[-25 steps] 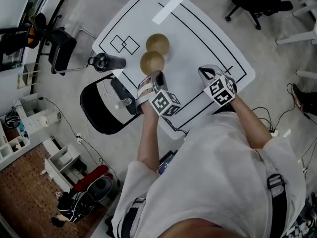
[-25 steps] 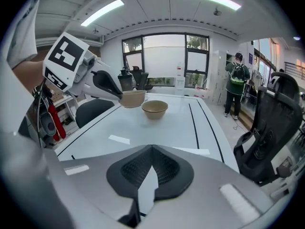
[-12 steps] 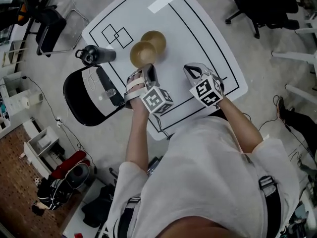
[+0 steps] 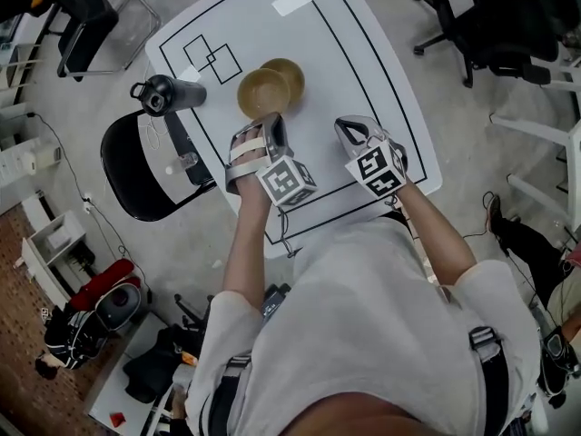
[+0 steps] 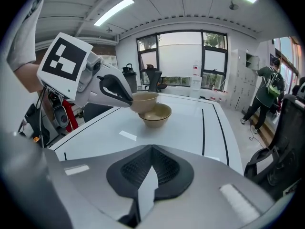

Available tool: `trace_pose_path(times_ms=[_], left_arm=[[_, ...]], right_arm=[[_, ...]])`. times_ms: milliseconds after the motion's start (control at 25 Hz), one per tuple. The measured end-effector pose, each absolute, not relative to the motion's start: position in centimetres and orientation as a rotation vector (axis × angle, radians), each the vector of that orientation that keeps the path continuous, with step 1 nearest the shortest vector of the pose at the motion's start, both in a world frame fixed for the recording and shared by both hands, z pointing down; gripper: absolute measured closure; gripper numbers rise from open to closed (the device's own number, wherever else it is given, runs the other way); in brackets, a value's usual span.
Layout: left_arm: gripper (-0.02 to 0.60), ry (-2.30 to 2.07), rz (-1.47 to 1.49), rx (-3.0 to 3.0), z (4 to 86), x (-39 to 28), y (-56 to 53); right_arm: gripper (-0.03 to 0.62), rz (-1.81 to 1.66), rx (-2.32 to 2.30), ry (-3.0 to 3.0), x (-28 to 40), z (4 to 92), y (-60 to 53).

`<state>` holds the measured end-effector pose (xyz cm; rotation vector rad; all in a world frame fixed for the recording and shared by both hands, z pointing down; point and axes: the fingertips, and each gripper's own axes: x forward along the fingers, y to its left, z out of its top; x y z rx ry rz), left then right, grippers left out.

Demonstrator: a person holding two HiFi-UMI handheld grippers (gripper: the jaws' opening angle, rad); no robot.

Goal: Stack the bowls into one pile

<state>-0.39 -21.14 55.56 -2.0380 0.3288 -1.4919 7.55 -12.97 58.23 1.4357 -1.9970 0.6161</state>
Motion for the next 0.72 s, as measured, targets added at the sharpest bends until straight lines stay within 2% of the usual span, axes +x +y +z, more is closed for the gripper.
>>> trace_pose_path(times_ms=[720], left_arm=[[0.566, 0.292, -1.485, -2.041, 57.1, 2.0, -22.0]], right_arm=[[0.594, 0.619, 1.363, -2.019, 7.9, 59.7, -14.3]])
